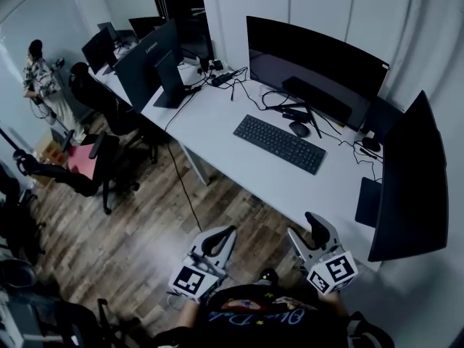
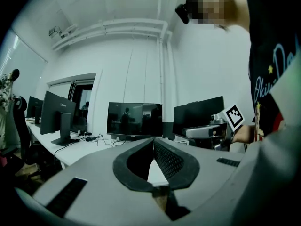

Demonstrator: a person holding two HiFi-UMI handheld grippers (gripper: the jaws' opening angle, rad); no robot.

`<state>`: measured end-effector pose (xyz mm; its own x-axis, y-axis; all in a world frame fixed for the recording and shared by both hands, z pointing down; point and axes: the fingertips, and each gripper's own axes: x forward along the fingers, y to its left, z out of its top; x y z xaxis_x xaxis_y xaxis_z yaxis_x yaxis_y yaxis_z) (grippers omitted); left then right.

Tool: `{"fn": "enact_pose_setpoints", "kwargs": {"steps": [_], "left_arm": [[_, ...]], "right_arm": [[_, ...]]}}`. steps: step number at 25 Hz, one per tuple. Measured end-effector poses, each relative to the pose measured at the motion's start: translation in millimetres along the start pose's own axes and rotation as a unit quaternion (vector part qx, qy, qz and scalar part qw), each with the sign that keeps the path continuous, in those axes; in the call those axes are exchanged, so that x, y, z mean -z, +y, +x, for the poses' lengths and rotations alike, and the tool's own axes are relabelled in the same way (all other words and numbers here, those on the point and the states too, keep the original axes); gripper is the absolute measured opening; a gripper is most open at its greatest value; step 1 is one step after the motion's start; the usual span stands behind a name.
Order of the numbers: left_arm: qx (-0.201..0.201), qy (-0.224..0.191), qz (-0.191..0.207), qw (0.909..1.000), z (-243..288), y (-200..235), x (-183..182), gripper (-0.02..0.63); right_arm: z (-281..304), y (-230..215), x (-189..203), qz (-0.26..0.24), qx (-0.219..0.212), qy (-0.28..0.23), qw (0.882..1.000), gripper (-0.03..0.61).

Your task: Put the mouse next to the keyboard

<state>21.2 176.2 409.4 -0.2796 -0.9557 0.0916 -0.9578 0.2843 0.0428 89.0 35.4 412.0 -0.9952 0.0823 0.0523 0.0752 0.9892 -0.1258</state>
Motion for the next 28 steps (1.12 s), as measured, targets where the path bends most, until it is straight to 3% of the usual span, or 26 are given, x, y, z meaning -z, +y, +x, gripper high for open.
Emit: {"fn": "enact_pose_setpoints", "kwargs": {"steps": [10, 28], "left_arm": [[0.008, 0.01, -0.004, 0.9999, 51, 10, 2, 0.003], [0.138, -0.006, 0.004, 0.9905, 219, 96, -19, 0.003]], "right_arm": [[12, -49, -3, 0.012, 0.017, -0.004, 1.0, 0.202], [101, -155, -29, -0.003, 0.13, -0.01, 0.992, 0.204]]}}
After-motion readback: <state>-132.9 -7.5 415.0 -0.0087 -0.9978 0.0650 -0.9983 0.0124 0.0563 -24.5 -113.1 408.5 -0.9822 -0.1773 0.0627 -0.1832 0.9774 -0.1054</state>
